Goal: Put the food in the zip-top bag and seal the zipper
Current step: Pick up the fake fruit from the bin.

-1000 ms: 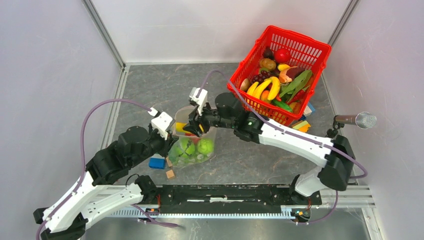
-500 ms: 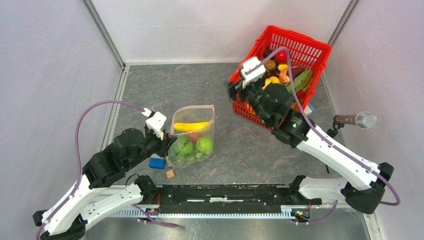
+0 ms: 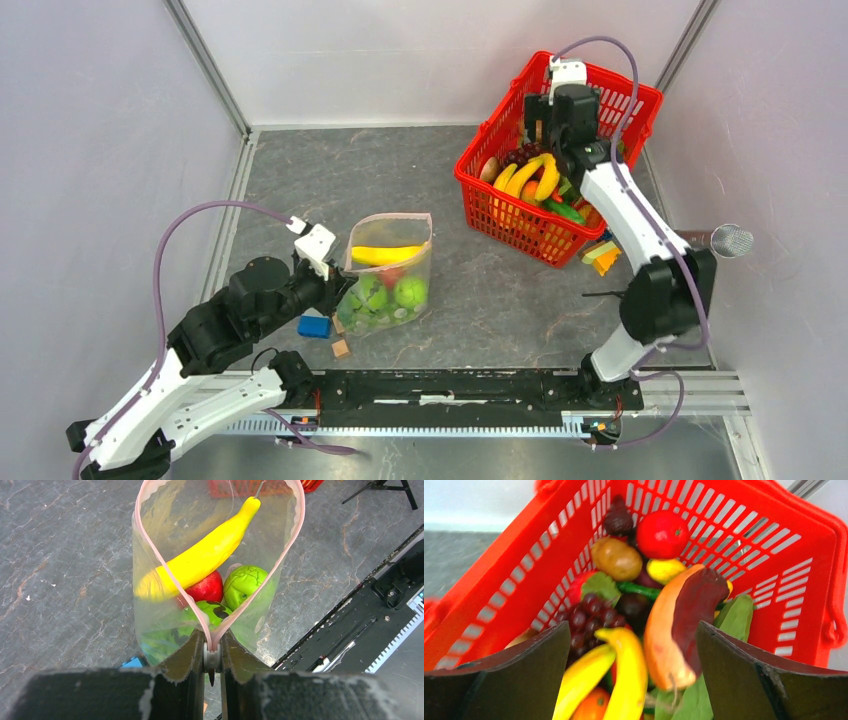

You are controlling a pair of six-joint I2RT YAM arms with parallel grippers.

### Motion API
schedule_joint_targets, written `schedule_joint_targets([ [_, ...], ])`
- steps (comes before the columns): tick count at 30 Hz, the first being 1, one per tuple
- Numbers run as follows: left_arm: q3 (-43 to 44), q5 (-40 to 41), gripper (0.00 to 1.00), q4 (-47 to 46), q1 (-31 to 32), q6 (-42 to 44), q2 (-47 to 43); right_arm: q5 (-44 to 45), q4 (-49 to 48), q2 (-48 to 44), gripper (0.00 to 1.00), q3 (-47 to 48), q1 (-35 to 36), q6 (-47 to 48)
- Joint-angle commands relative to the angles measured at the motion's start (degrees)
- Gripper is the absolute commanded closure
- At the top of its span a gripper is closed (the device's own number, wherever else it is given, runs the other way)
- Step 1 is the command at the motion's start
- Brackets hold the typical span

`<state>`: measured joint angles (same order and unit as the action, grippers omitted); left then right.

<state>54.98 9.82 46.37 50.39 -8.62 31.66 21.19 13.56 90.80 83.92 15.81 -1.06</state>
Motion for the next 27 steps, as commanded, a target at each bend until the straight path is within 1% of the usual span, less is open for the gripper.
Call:
schedule_joint_targets([
  [1,-0.5,-1.7,0.88,-3.1,0.1,-1.6,0.0,1.2,-0.7,9.2,0.02,11.6,-2.7,-1.9],
  [4,-0.5,-1.7,0.88,-3.1,0.1,-1.4,0.0,1.6,-0.9,16.2,0.02,18.1,-4.6,-3.2],
  [6,-0.6,-1.8,0.88,-3.1,0.1,-1.4,-0.1,1.6,-0.1,21.2,0.02,23.2,-6.7,-5.7],
  [9,-0.7,-1.9,0.88,-3.5,0.1,-1.2,-0.1,0.1,-1.3,26.5,0.02,27.2,-9.2,-8.5],
  [12,-0.6,-2.2,0.88,-3.8,0.1,-0.5,0.1,-1.5,-4.2,29.6,0.02,28.3,-11.0,-10.7],
  [14,-0.5,-2.4,0.88,-3.8,0.1,-0.4,0.1,-1.8,-4.5,32.3,0.06,30.3,-12.1,-11.8],
  [17,-0.9,-2.2,0.88,-4.0,0.1,-0.9,-0.2,-2.2,-4.9,35.9,0.07,33.8,-12.3,-10.0],
  [19,-1.5,-2.1,0.88,-4.4,0.1,-1.0,-0.4,-1.0,-5.2,38.0,0.07,35.6,-12.5,-9.5],
  [27,-1.1,-2.0,0.88,-4.6,0.1,-0.4,1.2,-5.6,-7.3,41.9,0.08,37.2,-13.9,-11.6],
])
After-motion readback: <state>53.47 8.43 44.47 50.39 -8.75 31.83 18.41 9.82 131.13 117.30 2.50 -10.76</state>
